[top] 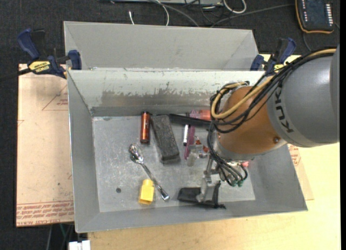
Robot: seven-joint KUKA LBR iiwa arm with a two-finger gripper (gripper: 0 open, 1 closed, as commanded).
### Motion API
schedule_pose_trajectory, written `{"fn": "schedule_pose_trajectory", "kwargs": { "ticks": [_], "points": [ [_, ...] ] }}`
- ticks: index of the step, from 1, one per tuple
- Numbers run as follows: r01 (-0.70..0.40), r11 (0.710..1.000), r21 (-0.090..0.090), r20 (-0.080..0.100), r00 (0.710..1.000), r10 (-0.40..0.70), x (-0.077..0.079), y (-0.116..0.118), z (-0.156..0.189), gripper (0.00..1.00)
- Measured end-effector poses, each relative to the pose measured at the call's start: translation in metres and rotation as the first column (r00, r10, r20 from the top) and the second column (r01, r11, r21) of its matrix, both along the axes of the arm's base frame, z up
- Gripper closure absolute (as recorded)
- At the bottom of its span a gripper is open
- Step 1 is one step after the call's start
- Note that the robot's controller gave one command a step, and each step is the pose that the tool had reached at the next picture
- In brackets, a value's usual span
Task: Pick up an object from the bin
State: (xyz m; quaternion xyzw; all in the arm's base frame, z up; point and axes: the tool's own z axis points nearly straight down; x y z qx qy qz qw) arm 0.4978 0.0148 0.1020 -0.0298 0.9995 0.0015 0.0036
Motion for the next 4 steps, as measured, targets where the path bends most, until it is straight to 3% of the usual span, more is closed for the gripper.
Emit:
{"fn": "schedule_pose_trajectory", "kwargs": {
  "ticks": [1,2,3,4],
  "points": [
    [-0.034,0.999,-0.001,0.002,0.999,0.034,0.003,-0.04,-0.018,0.0],
    [-0.115,0.993,-0.003,0.001,0.993,0.115,0.002,-0.038,-0.013,0.0],
    [-0.449,0.893,-0.007,0.004,0.893,0.449,0.037,-0.053,-0.031,1.0],
    [-0.449,0.894,-0.007,0.005,0.894,0.449,0.037,-0.053,-0.03,1.0]
  ]
}}
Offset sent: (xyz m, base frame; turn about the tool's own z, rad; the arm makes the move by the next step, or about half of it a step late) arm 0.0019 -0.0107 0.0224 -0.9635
